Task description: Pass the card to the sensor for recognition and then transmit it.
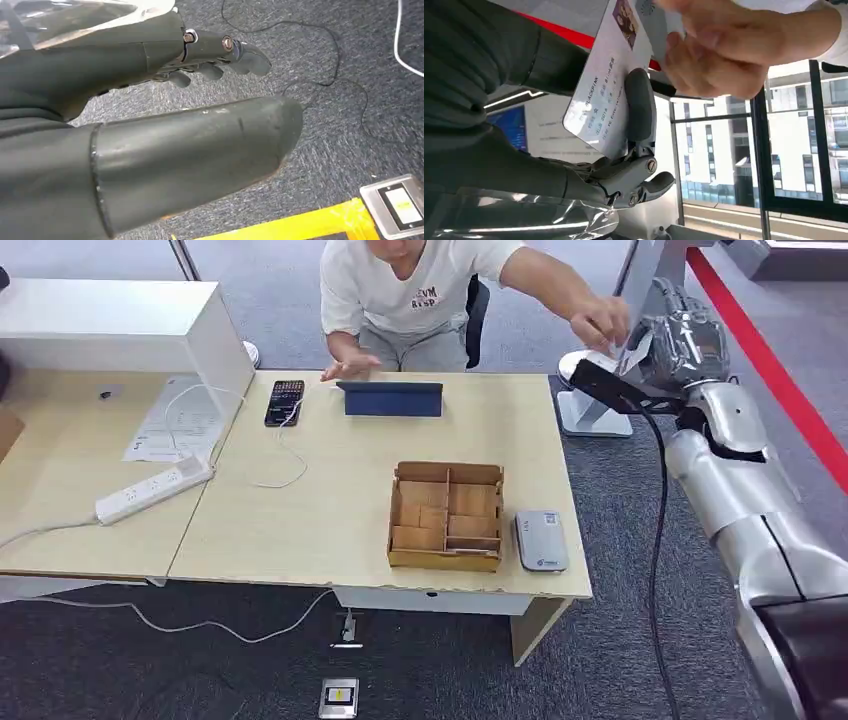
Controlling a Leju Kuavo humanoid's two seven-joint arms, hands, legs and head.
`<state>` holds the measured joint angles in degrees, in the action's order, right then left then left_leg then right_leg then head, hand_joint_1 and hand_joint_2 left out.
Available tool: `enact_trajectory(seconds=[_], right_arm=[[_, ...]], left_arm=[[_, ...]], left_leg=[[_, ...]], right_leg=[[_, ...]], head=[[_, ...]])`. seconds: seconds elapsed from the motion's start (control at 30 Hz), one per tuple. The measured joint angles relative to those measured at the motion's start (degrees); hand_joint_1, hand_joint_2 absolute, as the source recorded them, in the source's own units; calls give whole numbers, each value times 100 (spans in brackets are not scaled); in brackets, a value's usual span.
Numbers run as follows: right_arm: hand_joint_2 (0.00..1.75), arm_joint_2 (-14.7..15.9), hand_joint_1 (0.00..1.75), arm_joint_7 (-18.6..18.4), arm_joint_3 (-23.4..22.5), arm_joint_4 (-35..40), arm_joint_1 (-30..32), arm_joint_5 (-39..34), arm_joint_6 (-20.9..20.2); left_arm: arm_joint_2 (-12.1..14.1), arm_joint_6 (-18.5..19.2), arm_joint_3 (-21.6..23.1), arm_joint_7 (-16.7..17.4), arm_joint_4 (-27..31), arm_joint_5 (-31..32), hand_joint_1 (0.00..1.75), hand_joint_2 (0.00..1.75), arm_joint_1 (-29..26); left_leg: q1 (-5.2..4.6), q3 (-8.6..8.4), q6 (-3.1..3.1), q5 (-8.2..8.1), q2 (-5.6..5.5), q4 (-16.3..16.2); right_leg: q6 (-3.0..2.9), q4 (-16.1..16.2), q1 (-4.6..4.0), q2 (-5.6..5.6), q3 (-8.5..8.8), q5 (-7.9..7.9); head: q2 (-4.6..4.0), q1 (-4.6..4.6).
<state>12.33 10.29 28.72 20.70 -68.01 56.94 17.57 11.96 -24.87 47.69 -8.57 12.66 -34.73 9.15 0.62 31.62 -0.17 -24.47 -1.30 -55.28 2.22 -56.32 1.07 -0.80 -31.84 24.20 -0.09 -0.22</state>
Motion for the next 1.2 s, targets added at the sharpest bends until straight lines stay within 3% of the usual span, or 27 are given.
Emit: enact_trajectory(seconds=[0.27, 0.5, 0.77, 1.2], right_arm=[[175, 9, 175, 90, -48, -17, 14, -195, 0], [175, 7, 175, 501, -227, 2, 177, -849, -20], [175, -20, 175, 645, -389, 265, 892, -1327, -295], [175, -65, 175, 442, -334, 463, 2171, -1694, -474]], left_arm=[[-50, -101, 7, 26, 18, 28, 0, 0, 1], [-70, -94, 7, 20, 20, -42, 0, 0, 0], [-90, -83, 7, 136, 20, -262, 0, 0, -6], [-192, -192, 7, 289, 20, -420, 0, 0, -9]], left_leg=[[0, -2, 0, 0, 2, 0], [2, -3, 0, 0, 1, 0], [4, -2, 0, 0, 1, 0], [6, -1, -1, -1, 1, 1]], right_leg=[[0, 0, 0, -1, 1, -1], [0, 0, -2, -1, 4, 0], [0, 2, -5, 0, 5, 0], [-1, 2, -7, 0, 5, 0]], head=[[0, 2], [0, 2], [0, 2], [0, 0]])
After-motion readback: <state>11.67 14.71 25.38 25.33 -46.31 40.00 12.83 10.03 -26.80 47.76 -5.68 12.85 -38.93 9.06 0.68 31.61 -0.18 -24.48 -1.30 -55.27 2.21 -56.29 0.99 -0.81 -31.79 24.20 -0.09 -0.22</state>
